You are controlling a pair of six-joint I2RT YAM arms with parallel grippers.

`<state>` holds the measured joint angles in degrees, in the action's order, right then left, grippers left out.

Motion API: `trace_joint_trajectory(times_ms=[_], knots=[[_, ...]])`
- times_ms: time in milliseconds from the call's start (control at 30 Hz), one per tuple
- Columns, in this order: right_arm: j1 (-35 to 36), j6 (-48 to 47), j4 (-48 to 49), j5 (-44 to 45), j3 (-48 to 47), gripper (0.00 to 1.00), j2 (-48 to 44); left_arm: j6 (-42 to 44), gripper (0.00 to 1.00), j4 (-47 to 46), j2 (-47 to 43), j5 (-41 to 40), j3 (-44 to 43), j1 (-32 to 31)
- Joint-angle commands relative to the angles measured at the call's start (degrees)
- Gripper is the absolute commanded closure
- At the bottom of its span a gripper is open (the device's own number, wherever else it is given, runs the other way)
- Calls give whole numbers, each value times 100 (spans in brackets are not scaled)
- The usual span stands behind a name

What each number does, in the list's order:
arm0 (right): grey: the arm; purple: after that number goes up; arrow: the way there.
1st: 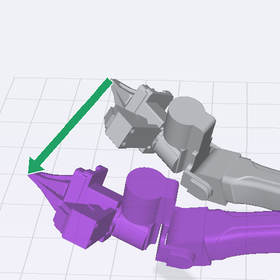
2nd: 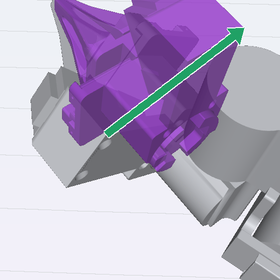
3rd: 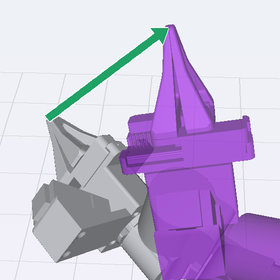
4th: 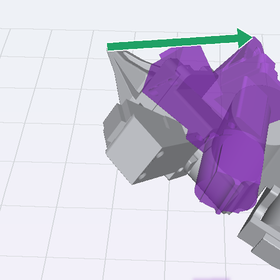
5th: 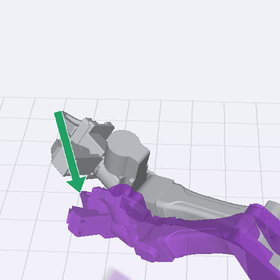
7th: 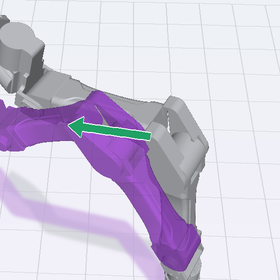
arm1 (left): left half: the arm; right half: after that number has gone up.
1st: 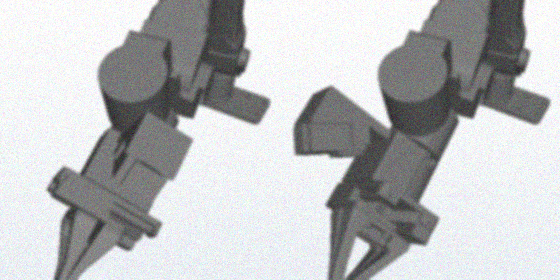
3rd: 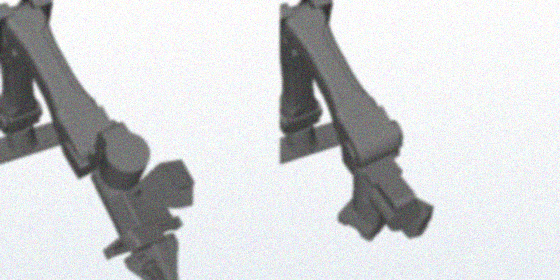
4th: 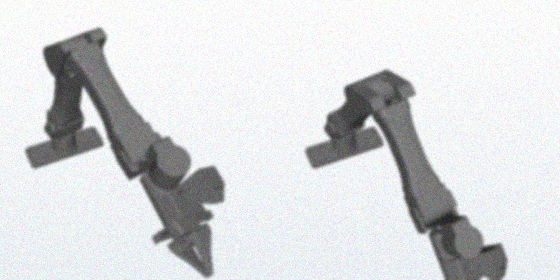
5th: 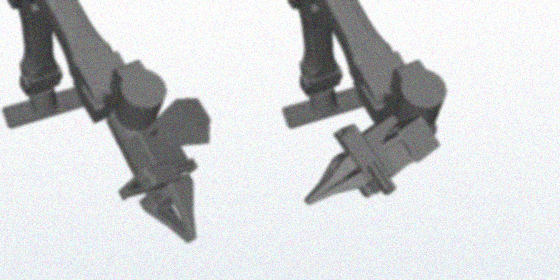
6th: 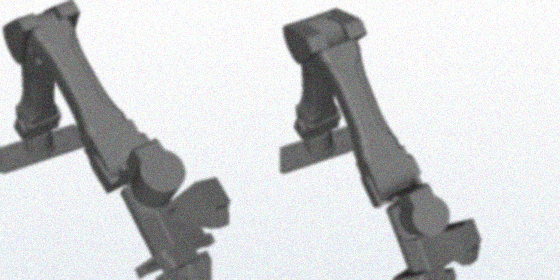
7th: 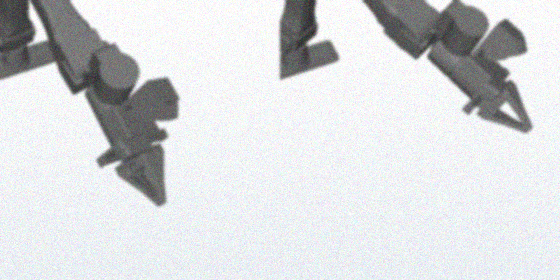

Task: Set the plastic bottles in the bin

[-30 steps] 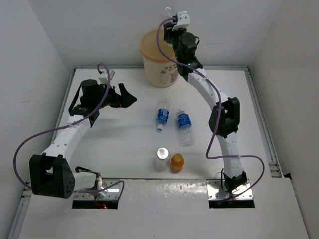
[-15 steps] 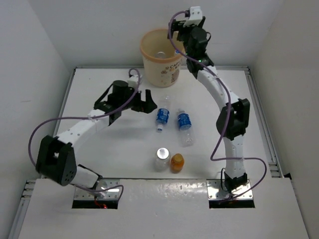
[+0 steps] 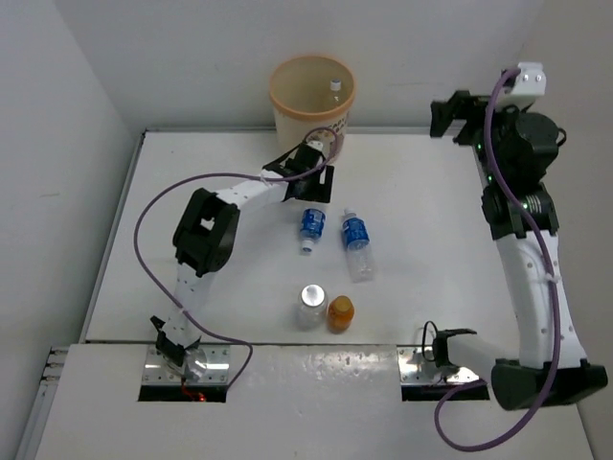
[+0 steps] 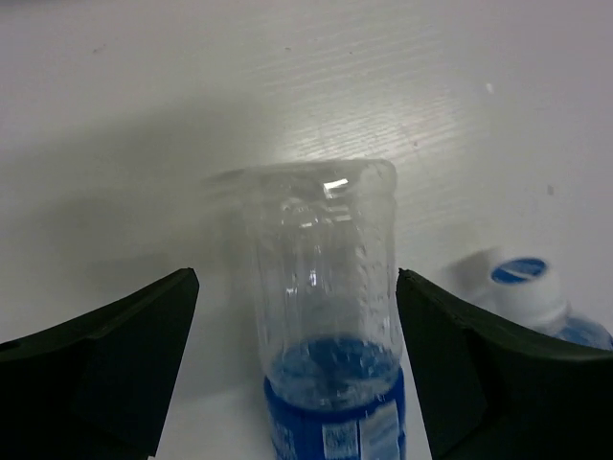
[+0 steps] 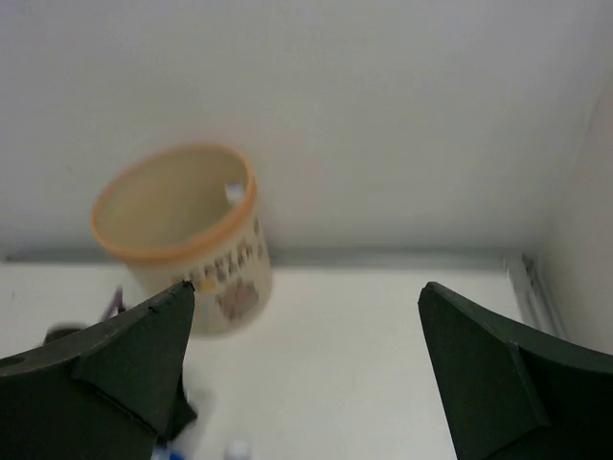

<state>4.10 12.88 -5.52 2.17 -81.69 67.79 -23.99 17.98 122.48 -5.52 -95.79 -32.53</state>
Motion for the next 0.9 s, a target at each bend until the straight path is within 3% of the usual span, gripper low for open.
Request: trace_joint_trajectory(times_ms=[0,100,233,300,333,400,433,467,567,767,867], knots=[[-383,557,-1381,-709,873,3,-536,-238,9,698,530,-494,-773,-95],[-612,680,-1557,-920,1506,4,-1030,-185,9,751,794,-354,-924,-156],[-682,689,-1812,-1008,1411,10,-1075,-1,14,804,918,-90,-977,-157],[-709,707,-1908,-1113,1227,14,-944,70,26,804,849,76,-924,-157],[-735,698,-1935,-1184,1182,16,-891,122,39,804,779,77,-872,-157],[-735,698,-1953,-1298,1059,19,-829,175,54,804,428,190,-819,-157],[-735,698,-1970,-1333,1041,19,-820,175,66,804,270,244,-766,-157],[-744,689,-1979,-1342,1050,20,-794,227,71,804,85,244,-766,-157],[-735,689,-1953,-1439,1059,23,-829,281,79,804,-714,507,-880,-104],[-744,610,-1892,-1606,1287,32,-925,790,93,532,-1691,710,-2188,-157],[-735,496,-1821,-1711,1515,32,-1022,1448,98,-668,-2042,1419,-1938,123]])
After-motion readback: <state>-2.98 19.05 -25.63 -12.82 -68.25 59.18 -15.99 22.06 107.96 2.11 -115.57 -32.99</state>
